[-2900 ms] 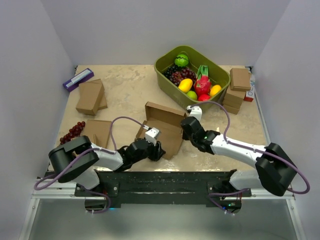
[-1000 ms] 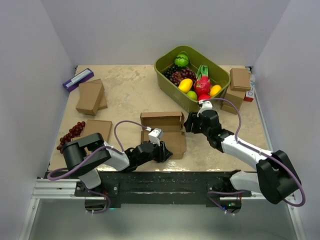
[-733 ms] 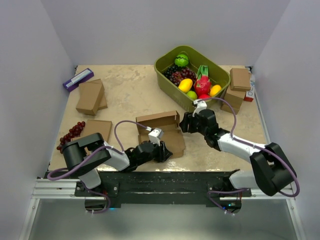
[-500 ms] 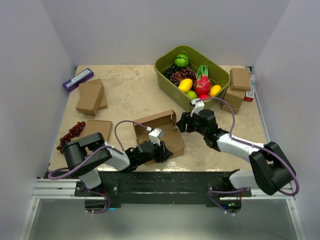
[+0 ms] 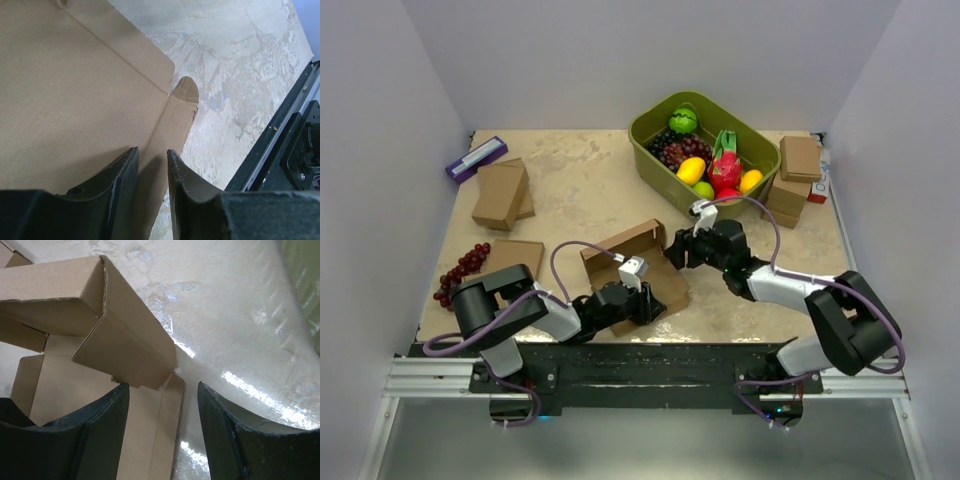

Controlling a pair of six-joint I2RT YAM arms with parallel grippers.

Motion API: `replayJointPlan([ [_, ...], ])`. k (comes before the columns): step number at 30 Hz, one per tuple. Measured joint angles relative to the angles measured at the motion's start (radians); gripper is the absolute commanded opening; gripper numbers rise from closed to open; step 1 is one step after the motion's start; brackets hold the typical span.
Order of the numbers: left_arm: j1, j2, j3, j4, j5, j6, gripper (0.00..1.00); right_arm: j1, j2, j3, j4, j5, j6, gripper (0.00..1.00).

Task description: Fold the paper box

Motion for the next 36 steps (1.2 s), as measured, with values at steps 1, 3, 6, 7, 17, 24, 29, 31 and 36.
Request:
replayJointPlan([
  [1,0.000,0.001,0.000,0.002,0.002,0.000,0.34,0.003,0.004,0.000,0.008,-0.006,-0.003,0.61],
  [3,0.000,0.004,0.000,0.006,0.005,0.000,0.34,0.010,0.016,0.002,0.025,-0.021,-0.007,0.61],
  [6,0.000,0.006,0.000,0.010,0.009,0.000,0.34,0.016,0.045,0.012,0.043,-0.026,-0.010,0.61],
  [7,0.000,0.007,0.000,0.010,0.010,0.000,0.34,0.017,0.058,0.018,0.047,-0.029,-0.011,0.60],
  [17,0.000,0.006,0.001,0.006,0.014,0.000,0.44,0.033,0.113,0.074,0.071,-0.044,-0.011,0.71],
  [24,-0.002,-0.114,0.027,-0.185,0.037,0.039,0.67,0.042,-0.070,0.043,-0.029,0.010,0.016,0.80],
  [29,-0.004,-0.253,0.086,-0.423,0.040,0.089,0.70,0.042,-0.276,0.017,-0.147,0.066,0.057,0.79],
  [31,-0.005,-0.321,0.124,-0.523,0.041,0.109,0.70,0.040,-0.342,0.016,-0.198,0.093,0.076,0.78],
  [36,-0.005,-0.473,0.233,-0.759,0.039,0.160,0.70,0.026,-0.424,0.020,-0.303,0.173,0.124,0.73],
])
